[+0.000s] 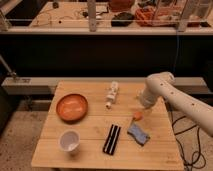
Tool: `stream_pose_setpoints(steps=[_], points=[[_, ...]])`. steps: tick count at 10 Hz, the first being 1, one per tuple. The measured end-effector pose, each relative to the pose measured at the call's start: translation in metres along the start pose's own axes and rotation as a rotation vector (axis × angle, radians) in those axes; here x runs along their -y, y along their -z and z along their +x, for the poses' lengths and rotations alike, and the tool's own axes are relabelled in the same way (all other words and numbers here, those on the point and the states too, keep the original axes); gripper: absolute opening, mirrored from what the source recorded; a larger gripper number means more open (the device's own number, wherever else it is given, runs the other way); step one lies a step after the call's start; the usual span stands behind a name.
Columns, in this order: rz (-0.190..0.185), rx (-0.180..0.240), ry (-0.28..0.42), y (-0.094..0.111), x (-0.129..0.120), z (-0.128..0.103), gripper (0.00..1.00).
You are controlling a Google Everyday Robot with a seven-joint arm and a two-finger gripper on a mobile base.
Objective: Place the pepper in the ceramic bowl
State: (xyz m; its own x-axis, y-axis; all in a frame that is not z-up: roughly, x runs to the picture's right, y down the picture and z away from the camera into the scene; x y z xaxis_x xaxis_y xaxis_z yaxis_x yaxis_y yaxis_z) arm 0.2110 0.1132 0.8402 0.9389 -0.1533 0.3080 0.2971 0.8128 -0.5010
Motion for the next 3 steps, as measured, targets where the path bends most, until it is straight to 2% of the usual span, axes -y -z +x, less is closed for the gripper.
stream_pose_setpoints(steps=[1,3], points=[[-0.006,0.006,0.001,-0.006,-0.003,0.006,0.8],[-0.018,0.019,0.008,-0.021,-0.003,-0.006,0.8]])
